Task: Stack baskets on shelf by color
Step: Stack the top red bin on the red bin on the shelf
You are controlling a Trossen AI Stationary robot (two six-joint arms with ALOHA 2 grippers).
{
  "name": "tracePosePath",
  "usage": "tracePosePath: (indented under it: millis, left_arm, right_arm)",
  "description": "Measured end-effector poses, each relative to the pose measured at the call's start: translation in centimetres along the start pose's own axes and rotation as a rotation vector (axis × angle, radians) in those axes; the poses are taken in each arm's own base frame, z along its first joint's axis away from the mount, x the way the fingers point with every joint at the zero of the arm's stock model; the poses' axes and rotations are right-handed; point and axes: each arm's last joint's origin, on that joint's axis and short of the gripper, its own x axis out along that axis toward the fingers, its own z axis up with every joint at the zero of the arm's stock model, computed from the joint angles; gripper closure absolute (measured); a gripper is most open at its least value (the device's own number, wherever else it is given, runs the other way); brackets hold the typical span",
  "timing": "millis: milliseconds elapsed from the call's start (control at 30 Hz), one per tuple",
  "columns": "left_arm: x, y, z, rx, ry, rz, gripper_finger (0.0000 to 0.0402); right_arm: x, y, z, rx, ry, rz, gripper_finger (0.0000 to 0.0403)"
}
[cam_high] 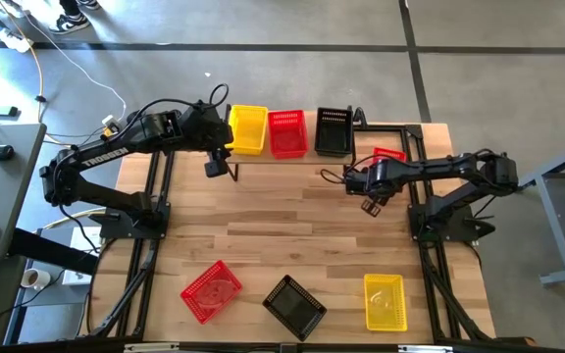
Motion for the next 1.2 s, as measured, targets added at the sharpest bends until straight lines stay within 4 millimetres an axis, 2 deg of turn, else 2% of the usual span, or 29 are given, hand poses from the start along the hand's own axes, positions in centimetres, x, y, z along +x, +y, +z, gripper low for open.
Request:
tracePosePath:
  millis: [167, 467, 667, 867, 967, 1200]
  left_arm:
    - [0.0, 0.0, 0.0, -0.002, 0.000, -0.001, 0.0216]
    - [0.0, 0.0, 0.0, -0.002, 0.000, 0.000, 0.0216]
    - [0.0, 0.0, 0.0, 0.000, 0.000, 0.000, 0.0216]
    - [0.0, 0.0, 0.0, 0.000, 0.000, 0.000, 0.0216]
    - [0.0, 0.0, 0.0, 0.000, 0.000, 0.000, 0.0216]
    - [0.0, 0.0, 0.0, 0.001, 0.000, -0.001, 0.0216]
  right_arm:
    - [0.1, 0.0, 0.2, 0.005, -0.025, -0.011, 0.0256]
    - [0.1, 0.1, 0.5, 0.016, -0.052, -0.003, 0.0265]
    - [1.6, 0.4, -0.1, -0.023, -0.044, -0.004, 0.0265]
    - [1.9, 0.4, -0.3, 0.010, -0.046, -0.026, 0.0267]
    - [1.9, 0.3, -0.2, 0.010, -0.059, -0.047, 0.0284]
    - [1.9, 0.4, -0.2, 0.011, -0.062, -0.034, 0.0364]
